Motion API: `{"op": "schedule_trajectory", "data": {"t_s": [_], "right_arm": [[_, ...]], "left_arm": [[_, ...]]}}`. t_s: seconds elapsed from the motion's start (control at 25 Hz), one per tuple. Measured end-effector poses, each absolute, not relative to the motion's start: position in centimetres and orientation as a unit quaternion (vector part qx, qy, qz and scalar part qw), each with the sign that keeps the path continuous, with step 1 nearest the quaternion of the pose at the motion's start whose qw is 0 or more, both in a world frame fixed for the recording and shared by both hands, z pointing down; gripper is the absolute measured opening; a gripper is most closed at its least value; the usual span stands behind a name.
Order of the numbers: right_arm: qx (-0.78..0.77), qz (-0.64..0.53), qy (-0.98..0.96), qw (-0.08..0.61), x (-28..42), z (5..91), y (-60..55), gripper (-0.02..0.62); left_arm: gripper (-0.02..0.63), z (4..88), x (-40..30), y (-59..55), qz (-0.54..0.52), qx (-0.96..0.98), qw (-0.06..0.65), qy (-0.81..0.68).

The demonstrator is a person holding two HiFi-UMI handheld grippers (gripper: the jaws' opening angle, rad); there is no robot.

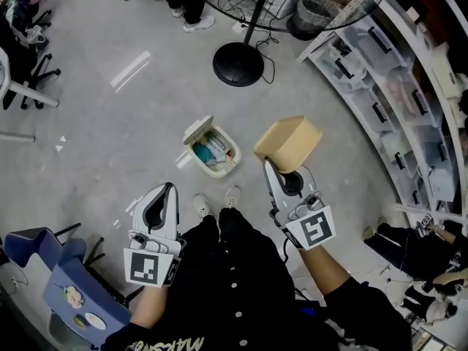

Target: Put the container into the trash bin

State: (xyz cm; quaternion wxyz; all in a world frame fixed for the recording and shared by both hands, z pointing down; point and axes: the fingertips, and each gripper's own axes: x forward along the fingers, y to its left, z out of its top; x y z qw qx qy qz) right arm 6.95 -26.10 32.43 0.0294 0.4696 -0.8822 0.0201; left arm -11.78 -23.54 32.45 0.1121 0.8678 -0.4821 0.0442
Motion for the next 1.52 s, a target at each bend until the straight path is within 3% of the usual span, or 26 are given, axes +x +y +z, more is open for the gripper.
{"op": "schedule_trajectory", "data": {"t_s": [0.68,0.92,1.52], "right_arm": [[0.313,0.064,-0.945,0.064,0.3,49.7,-29.3,0.025],[0.247,0.073,-0.951,0.168,-2.4,59.2,-28.2,0.026],[0.195,0.101,-0.94,0.261,-4.2,76.5,-28.8,0.025]], "left_arm": [[0.0,41.4,-8.7,-22.0,0.091,0.842,0.188,-0.497],[0.001,45.9,-8.7,-21.8,0.101,0.832,0.217,-0.5],[0.0,58.0,-6.5,-23.8,0.1,0.829,0.251,-0.489]]}}
